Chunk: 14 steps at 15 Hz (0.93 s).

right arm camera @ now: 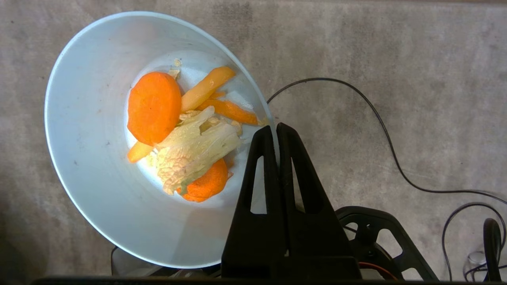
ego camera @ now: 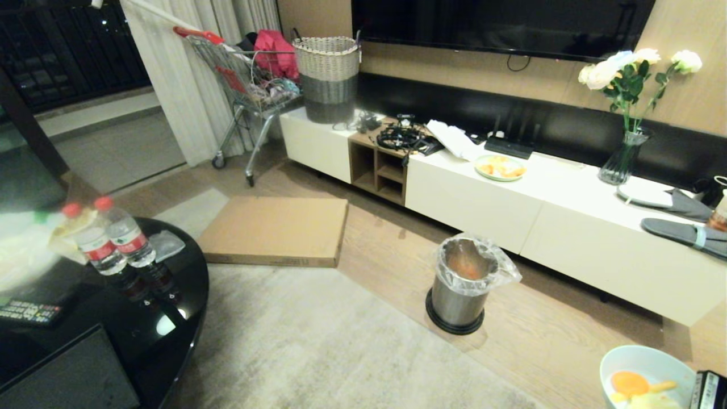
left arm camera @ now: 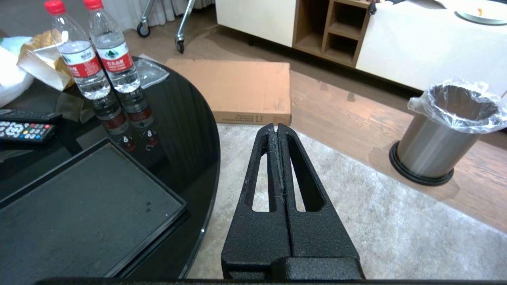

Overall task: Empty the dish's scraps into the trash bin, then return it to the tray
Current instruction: Move the bowl over the trash can

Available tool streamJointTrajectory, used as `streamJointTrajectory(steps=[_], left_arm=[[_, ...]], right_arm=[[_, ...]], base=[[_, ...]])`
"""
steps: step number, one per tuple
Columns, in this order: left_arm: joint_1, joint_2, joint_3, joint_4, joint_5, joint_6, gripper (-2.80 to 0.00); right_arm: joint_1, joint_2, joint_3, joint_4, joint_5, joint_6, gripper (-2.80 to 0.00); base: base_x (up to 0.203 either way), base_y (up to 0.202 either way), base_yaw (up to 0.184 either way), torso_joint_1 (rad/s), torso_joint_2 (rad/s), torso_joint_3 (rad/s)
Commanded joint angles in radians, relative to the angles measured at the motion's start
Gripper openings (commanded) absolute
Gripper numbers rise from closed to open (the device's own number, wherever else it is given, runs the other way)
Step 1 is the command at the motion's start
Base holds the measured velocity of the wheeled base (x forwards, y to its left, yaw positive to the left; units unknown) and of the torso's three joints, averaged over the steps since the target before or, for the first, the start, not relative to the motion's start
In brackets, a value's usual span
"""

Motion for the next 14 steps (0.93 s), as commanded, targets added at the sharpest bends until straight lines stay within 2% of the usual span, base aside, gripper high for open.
streamJointTrajectory(steps=[1,4,6,14], left_arm=[[0.000,0.000,0.000,0.003,-0.002,-0.001,-2.80],[0.000,0.000,0.000,0.003,-0.002,-0.001,-2.80],[0.000,0.000,0.000,0.002,-0.002,-0.001,-2.80],[0.000,0.000,0.000,0.002,-0.002,-0.001,-2.80]], right_arm=[[0.000,0.014,0.002,0.001,-0.006,0.004,-2.80],[-0.001,0.033,0.004,-0.002,-0.007,0.015,-2.80],[0.000,0.049,-0.005,-0.002,-0.009,0.053,-2.80],[0.000,0.094,-0.008,-0.054,-0.009,0.051,-2.80]], base=[[0.000,0.000,0.000,-0.011,0.00,-0.115],[0.000,0.000,0.000,0.004,0.00,-0.168],[0.000,0.000,0.000,0.001,0.00,-0.195],[0.000,0.000,0.000,0.003,0.00,-0.200]])
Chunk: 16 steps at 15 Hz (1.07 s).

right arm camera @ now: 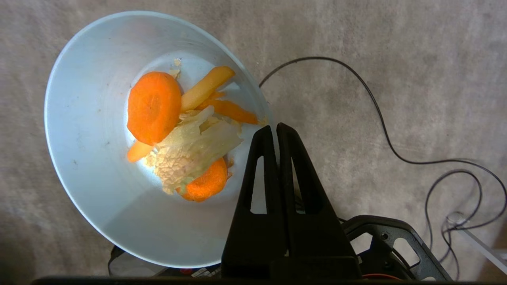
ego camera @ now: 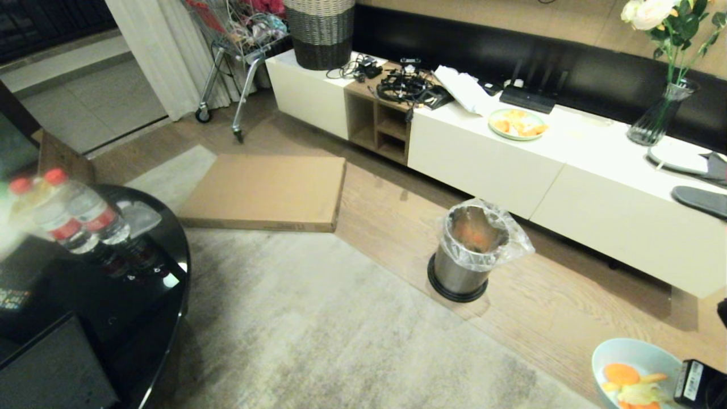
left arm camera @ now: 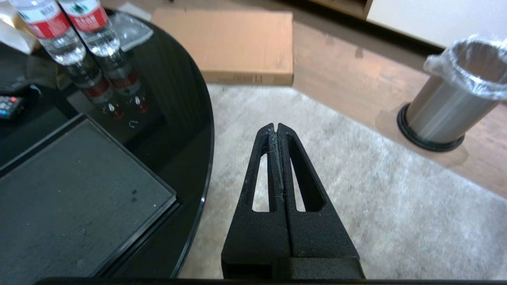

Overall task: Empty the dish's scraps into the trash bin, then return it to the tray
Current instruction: Move the bowl over the trash can

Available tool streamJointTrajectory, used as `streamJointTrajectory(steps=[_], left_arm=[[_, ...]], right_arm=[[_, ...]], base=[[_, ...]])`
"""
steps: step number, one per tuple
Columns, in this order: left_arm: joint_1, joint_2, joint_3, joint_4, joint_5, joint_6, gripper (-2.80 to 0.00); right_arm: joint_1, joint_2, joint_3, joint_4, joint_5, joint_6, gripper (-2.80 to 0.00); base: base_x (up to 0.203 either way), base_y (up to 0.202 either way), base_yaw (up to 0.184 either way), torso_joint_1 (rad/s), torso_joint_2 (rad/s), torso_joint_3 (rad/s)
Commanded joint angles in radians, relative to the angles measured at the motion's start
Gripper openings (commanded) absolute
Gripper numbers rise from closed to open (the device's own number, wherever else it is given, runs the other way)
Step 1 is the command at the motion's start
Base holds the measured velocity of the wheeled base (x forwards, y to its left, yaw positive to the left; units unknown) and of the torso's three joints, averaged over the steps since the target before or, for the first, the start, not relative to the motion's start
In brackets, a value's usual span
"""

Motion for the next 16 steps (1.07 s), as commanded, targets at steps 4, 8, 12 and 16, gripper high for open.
streamJointTrajectory(steps=[4,8,12,16], left_arm=[[0.000,0.000,0.000,-0.001,0.001,0.000,-2.80],[0.000,0.000,0.000,-0.003,0.002,0.000,-2.80],[0.000,0.000,0.000,-0.003,0.004,0.001,-2.80],[0.000,0.000,0.000,-0.003,0.004,0.001,-2.80]], right_arm=[[0.000,0.018,-0.001,-0.012,-0.001,0.002,-2.80],[0.000,0.012,-0.001,-0.013,-0.002,0.001,-2.80],[0.000,0.012,-0.001,-0.088,-0.004,-0.003,-2.80],[0.000,0.016,-0.001,-0.161,-0.007,-0.052,-2.80]], base=[[0.000,0.000,0.000,0.005,0.00,-0.195],[0.000,0.000,0.000,0.004,0.00,-0.195],[0.000,0.000,0.000,0.007,0.00,-0.168],[0.000,0.000,0.000,0.002,0.00,-0.023]])
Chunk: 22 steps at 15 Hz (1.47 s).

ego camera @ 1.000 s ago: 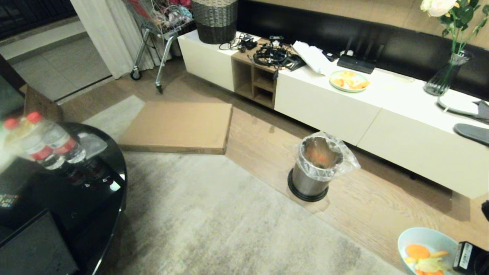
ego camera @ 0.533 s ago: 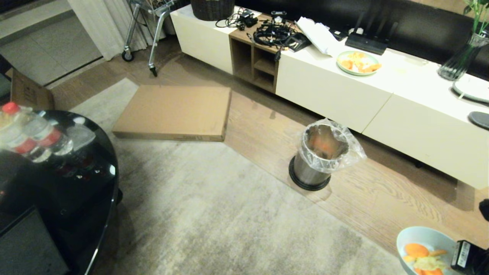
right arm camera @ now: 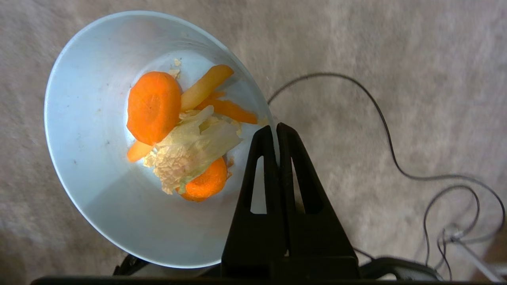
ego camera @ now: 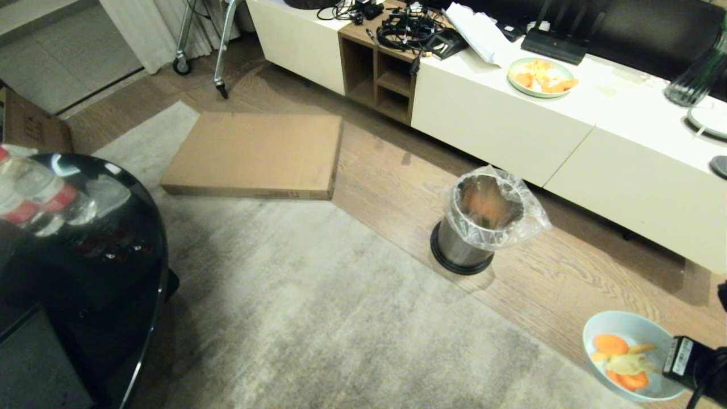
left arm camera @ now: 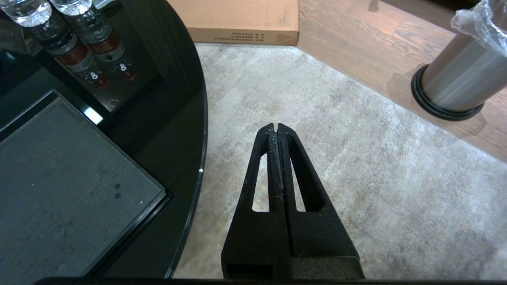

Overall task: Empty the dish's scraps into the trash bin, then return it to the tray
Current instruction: Move the bowl over the trash can

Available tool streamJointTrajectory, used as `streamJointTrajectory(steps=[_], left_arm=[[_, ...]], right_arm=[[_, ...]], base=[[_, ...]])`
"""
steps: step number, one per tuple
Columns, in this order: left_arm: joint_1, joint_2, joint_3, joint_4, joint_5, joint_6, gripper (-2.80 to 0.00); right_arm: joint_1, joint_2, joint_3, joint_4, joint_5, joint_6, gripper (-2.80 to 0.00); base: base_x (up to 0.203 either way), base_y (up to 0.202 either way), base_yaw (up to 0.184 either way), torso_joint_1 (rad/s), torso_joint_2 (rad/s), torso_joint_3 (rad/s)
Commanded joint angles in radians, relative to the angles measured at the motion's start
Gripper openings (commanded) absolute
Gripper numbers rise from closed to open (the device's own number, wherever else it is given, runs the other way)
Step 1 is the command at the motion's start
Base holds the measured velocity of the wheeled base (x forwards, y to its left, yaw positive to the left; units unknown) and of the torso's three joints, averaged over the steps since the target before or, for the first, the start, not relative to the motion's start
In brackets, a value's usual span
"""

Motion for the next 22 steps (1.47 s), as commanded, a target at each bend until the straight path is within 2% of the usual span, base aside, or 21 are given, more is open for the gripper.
streamJointTrajectory(steps=[1,4,17,22], left_arm=[[0.000,0.000,0.000,0.000,0.000,0.000,-2.80],[0.000,0.000,0.000,-0.002,0.000,0.001,-2.80],[0.000,0.000,0.000,0.000,-0.003,0.001,-2.80],[0.000,0.000,0.000,-0.002,-0.003,0.001,-2.80]], right_arm=[[0.000,0.002,0.000,-0.020,-0.003,-0.018,-2.80],[0.000,0.004,0.000,-0.052,-0.001,-0.030,-2.80],[0.000,-0.002,0.008,-0.048,-0.001,-0.030,-2.80],[0.000,-0.004,0.011,-0.048,0.000,-0.032,-2.80]], base=[[0.000,0.000,0.000,0.000,0.00,0.000],[0.000,0.000,0.000,0.000,0.00,0.000],[0.000,0.000,0.000,0.000,0.00,0.000],[0.159,0.000,0.002,0.000,0.00,0.004]])
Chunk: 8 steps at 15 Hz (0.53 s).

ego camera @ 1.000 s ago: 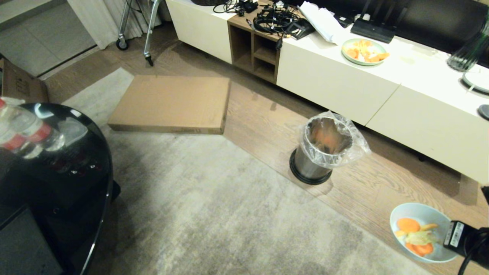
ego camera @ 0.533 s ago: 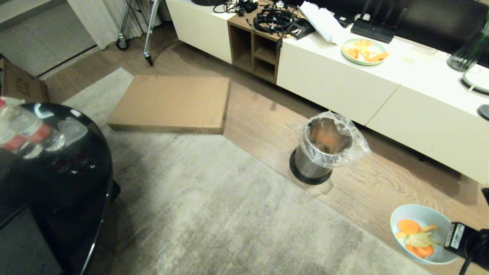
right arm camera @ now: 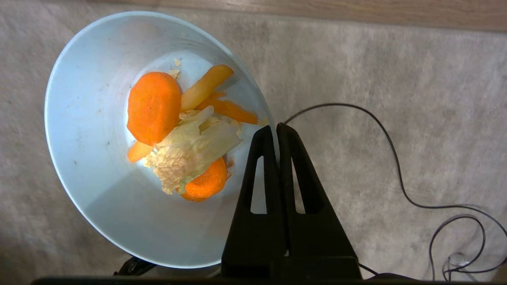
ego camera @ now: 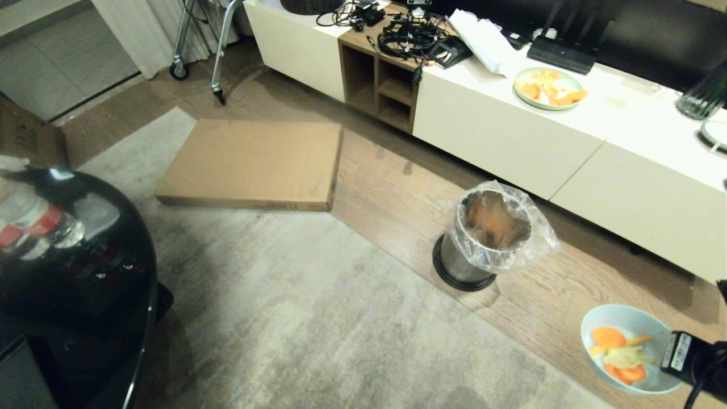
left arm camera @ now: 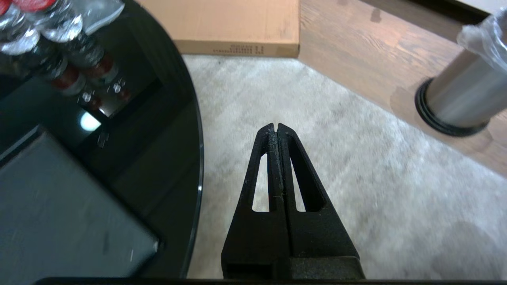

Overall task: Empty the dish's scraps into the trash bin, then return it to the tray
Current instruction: Move the bowl over the trash can

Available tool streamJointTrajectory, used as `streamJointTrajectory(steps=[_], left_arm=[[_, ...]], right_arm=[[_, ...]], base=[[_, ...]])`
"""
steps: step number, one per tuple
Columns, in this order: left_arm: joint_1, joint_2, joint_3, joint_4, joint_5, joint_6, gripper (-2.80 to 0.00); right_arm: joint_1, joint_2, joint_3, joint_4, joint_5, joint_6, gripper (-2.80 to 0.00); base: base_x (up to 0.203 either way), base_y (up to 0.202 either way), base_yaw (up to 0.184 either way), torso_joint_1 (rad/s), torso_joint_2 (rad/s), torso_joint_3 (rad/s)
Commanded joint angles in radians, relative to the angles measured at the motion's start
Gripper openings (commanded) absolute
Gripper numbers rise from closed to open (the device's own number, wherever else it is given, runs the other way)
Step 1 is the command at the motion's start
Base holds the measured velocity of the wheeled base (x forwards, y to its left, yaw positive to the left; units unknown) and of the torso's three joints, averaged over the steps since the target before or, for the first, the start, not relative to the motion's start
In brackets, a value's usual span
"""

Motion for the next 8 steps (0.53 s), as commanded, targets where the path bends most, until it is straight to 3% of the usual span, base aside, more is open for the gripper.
streamJointTrajectory(steps=[1,8], left_arm=[[0.000,0.000,0.000,0.000,0.001,0.000,-2.80],[0.000,0.000,0.000,-0.002,-0.001,0.000,-2.80]], right_arm=[[0.000,-0.002,0.002,0.000,-0.003,0.002,-2.80],[0.000,-0.006,0.004,0.003,-0.003,0.002,-2.80]], base=[[0.184,0.000,0.002,0.002,0.00,-0.001],[0.182,0.000,0.002,0.001,0.00,0.001]])
